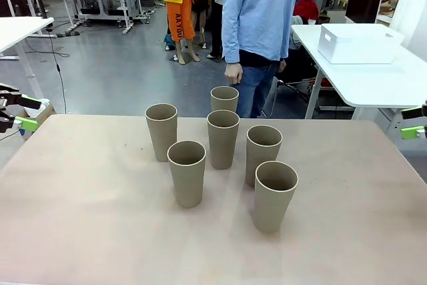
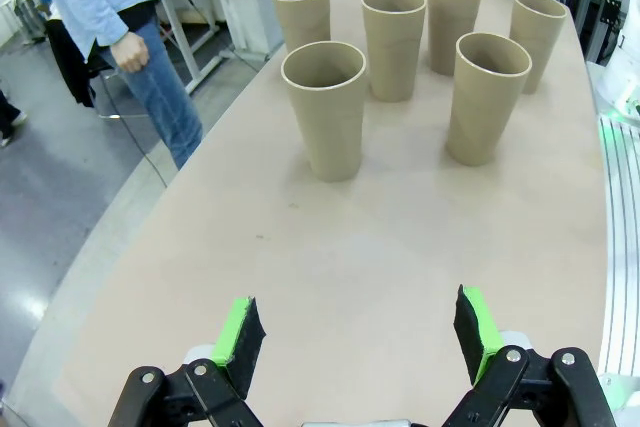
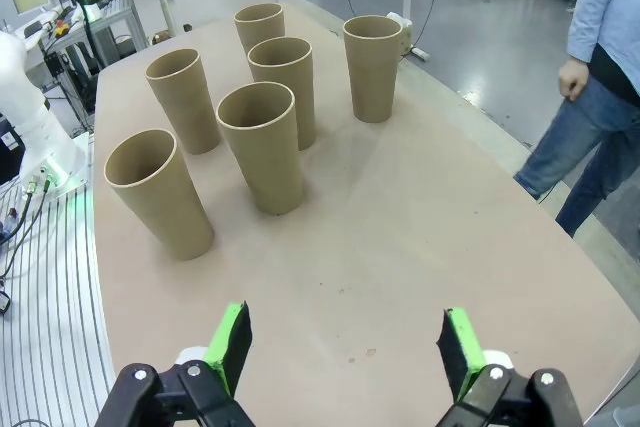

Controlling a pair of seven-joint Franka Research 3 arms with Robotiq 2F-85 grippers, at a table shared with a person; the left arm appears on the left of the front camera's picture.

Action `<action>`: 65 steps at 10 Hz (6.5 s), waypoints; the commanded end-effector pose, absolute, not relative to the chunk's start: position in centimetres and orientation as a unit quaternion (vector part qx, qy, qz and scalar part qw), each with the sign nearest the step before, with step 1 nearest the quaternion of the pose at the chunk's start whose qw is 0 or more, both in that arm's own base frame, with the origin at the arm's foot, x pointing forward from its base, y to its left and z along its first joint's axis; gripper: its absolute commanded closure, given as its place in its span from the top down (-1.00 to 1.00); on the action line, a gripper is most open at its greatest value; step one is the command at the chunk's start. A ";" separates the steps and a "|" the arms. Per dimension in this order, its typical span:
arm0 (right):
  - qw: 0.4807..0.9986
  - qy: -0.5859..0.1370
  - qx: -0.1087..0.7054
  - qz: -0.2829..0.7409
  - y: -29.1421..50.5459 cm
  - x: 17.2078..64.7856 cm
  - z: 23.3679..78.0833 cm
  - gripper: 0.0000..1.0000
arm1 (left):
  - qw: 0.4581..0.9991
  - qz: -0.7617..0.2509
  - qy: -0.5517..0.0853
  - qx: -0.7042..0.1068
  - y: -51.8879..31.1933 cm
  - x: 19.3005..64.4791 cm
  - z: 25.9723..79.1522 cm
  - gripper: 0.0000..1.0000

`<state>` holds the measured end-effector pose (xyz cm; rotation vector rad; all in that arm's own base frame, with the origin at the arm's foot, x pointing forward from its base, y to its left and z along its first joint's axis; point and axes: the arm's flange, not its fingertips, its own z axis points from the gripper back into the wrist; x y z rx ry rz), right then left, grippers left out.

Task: Stack the cups and store them in the basket.
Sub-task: Pick up two Reusable plastic cups , one in each hand.

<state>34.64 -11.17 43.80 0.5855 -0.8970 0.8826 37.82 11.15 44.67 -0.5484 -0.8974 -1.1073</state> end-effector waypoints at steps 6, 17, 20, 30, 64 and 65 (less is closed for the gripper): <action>0.758 -0.429 0.272 0.410 -11.2 35.0 43.8 1.00 | 0.720 -0.504 -0.408 -0.247 11.3 37.8 44.7 1.00; 0.758 -0.429 0.272 0.410 -11.2 35.0 43.8 1.00 | 0.720 -0.504 -0.408 -0.247 11.3 37.8 44.7 1.00; 0.758 -0.429 0.272 0.410 -11.2 35.0 43.8 1.00 | 0.720 -0.504 -0.408 -0.247 11.3 37.8 44.7 1.00; 0.758 -0.429 0.272 0.410 -11.2 35.0 43.8 1.00 | 0.720 -0.504 -0.408 -0.247 11.3 37.8 44.7 1.00; 0.487 -0.414 0.518 0.569 10.9 31.4 22.9 1.00 | 0.520 -0.531 -0.473 -0.473 -3.2 54.1 25.6 1.00; 0.478 -0.412 0.520 0.575 11.0 31.7 22.7 1.00 | 0.515 -0.536 -0.470 -0.476 -3.3 54.3 25.7 1.00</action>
